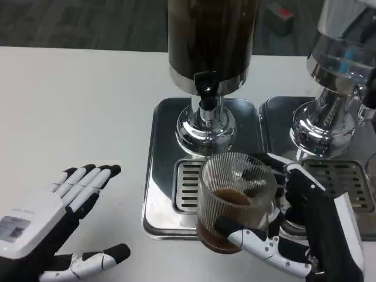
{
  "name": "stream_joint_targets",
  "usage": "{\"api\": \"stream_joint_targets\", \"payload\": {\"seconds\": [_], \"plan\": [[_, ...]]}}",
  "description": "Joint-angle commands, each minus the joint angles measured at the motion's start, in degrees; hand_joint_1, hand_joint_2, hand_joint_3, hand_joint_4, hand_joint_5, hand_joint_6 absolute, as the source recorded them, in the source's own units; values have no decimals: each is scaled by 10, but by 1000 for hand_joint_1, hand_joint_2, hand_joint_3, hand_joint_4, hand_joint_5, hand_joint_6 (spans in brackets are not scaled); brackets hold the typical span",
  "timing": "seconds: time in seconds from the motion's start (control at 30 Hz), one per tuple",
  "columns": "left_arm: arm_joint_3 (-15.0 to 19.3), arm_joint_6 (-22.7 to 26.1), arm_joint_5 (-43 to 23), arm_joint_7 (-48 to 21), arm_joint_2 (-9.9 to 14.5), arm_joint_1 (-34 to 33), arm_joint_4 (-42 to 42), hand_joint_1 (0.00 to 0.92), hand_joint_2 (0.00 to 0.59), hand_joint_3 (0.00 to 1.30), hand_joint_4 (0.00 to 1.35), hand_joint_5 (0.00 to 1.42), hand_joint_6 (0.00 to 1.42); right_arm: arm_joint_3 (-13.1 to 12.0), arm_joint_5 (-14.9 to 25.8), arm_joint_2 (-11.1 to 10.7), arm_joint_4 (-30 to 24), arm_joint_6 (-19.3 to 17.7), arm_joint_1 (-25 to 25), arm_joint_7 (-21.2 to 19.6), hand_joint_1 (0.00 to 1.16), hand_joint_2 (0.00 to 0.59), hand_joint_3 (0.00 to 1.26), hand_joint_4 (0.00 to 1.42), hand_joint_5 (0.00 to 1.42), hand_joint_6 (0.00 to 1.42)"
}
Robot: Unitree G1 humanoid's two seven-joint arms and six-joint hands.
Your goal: Grasp the cup under the faucet to collect the drink, then remove the cup.
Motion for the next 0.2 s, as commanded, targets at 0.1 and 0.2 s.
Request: {"api": "stream_joint_targets", "payload": {"seconds": [0.1, 0.2], "plan": [[-6, 5, 4, 4, -5, -1, 0, 0, 167, 0, 0, 0, 0, -3, 13, 3, -12, -8, -9, 2, 889, 244, 497, 704, 866, 1200], [-6, 6, 3, 2, -5, -2, 0, 0, 167, 0, 0, 0, 0, -3, 15, 3, -10, -7, -11, 3, 892, 245, 497, 704, 866, 1200]]}}
